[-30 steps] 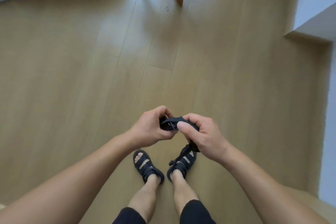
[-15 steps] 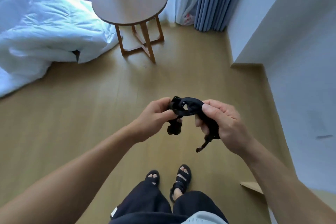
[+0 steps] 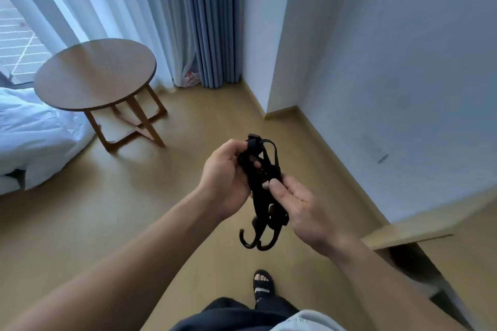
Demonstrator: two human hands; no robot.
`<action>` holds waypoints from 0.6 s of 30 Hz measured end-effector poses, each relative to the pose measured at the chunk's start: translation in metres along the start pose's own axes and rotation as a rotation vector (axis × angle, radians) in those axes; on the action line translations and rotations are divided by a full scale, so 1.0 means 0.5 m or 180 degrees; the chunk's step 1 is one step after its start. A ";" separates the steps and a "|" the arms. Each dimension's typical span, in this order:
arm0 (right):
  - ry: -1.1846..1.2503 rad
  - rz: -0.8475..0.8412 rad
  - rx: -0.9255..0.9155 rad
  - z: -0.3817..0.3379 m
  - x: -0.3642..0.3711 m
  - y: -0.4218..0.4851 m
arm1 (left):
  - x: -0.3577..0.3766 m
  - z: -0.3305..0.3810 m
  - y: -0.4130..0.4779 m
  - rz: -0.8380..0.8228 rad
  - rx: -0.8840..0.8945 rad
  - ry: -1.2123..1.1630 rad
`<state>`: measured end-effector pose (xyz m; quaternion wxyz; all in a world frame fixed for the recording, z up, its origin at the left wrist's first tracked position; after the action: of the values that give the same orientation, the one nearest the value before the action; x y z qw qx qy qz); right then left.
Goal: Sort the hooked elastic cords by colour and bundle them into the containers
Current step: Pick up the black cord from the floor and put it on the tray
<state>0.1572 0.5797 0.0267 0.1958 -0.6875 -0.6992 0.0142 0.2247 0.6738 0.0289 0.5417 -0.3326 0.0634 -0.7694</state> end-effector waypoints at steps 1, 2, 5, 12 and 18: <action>0.0078 -0.0015 0.0012 -0.001 -0.002 -0.016 | 0.016 -0.003 -0.003 -0.0158 -0.0083 0.0062; 0.0134 -0.0014 0.0018 -0.002 -0.005 -0.033 | 0.033 -0.006 -0.007 -0.0319 -0.0162 0.0130; 0.0330 0.0126 0.0035 0.001 -0.023 -0.087 | 0.078 -0.030 -0.014 -0.0684 -0.0328 0.0296; 0.0446 0.1599 -0.0040 0.032 -0.119 -0.233 | 0.177 -0.157 -0.048 -0.1049 -0.0253 0.1455; 0.0645 0.2710 -0.0510 0.022 -0.272 -0.417 | 0.313 -0.308 -0.142 -0.2454 -0.0281 0.3357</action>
<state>-0.0484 0.4395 0.0423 0.1861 -0.9251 -0.3299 -0.0280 0.0492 0.5250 0.0122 0.1091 0.0685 0.2283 -0.9650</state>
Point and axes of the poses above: each hand's wrist, its own y-axis towards the middle knuckle, its own x-axis out of the palm, z = x × y, the point moved 8 cm from there along y, towards the middle knuckle, and after that the axes turned 12 degrees about y, right-handed, at the moved point
